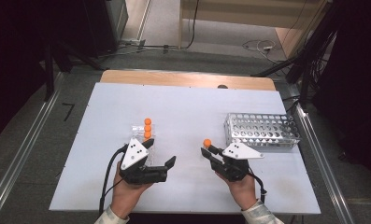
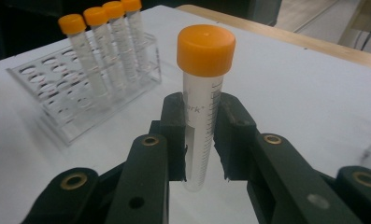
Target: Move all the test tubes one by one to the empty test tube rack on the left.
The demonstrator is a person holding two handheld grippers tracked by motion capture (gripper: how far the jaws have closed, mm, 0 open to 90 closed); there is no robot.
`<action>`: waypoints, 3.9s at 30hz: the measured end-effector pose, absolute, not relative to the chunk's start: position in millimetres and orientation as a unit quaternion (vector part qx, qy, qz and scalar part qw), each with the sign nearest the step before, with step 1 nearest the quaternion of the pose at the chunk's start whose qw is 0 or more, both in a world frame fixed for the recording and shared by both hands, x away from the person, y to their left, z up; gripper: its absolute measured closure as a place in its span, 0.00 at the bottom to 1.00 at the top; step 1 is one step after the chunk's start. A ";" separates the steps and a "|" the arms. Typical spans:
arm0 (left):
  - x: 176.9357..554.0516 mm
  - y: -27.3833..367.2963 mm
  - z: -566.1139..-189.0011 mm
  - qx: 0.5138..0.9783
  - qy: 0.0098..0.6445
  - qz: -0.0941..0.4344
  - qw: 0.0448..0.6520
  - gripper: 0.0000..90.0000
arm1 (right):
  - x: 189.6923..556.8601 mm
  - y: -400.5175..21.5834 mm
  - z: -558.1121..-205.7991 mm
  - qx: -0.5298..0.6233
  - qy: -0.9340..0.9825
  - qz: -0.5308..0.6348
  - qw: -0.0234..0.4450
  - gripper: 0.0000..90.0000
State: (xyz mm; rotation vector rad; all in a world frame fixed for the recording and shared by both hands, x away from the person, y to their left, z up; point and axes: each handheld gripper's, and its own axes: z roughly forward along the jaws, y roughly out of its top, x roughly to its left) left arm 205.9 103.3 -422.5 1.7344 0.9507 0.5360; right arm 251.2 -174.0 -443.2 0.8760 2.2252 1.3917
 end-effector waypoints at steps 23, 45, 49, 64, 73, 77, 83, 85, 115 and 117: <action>226.1 59.1 -421.8 0.741 0.364 0.190 0.531 0.24 | 242.6 -145.0 -453.4 0.280 0.812 0.485 0.165 0.80; 221.6 49.3 -428.2 0.755 0.329 0.212 0.526 0.74 | 239.2 -138.8 -453.3 0.274 0.814 0.491 0.146 0.80; 222.2 50.1 -428.7 0.756 0.329 0.209 0.526 0.77 | 239.1 -138.7 -453.3 0.274 0.814 0.491 0.146 0.80; 220.1 62.5 -422.9 0.744 0.340 0.211 0.535 0.78 | 241.4 -143.7 -451.5 0.288 0.807 0.499 0.130 0.26; 209.0 91.2 -405.9 0.724 0.353 0.224 0.549 0.78 | 239.1 -162.3 -453.4 0.301 0.807 0.490 0.134 0.24; 203.5 108.3 -396.9 0.712 0.362 0.230 0.556 0.78 | 238.5 -169.4 -453.6 0.309 0.805 0.488 0.135 0.24; 197.0 132.6 -390.5 0.705 0.380 0.246 0.546 0.78 | 238.9 -174.9 -454.0 0.317 0.802 0.487 0.139 0.24; 195.9 139.5 -390.9 0.699 0.388 0.252 0.545 0.78 | 239.0 -175.1 -454.1 0.319 0.801 0.486 0.140 0.24; 205.1 147.4 -431.4 0.706 0.421 0.283 0.494 0.77 | 238.6 -174.9 -454.4 0.318 0.803 0.484 0.144 0.25; 204.9 147.0 -432.6 0.707 0.422 0.283 0.491 0.77 | 238.6 -174.6 -454.5 0.317 0.803 0.484 0.144 0.25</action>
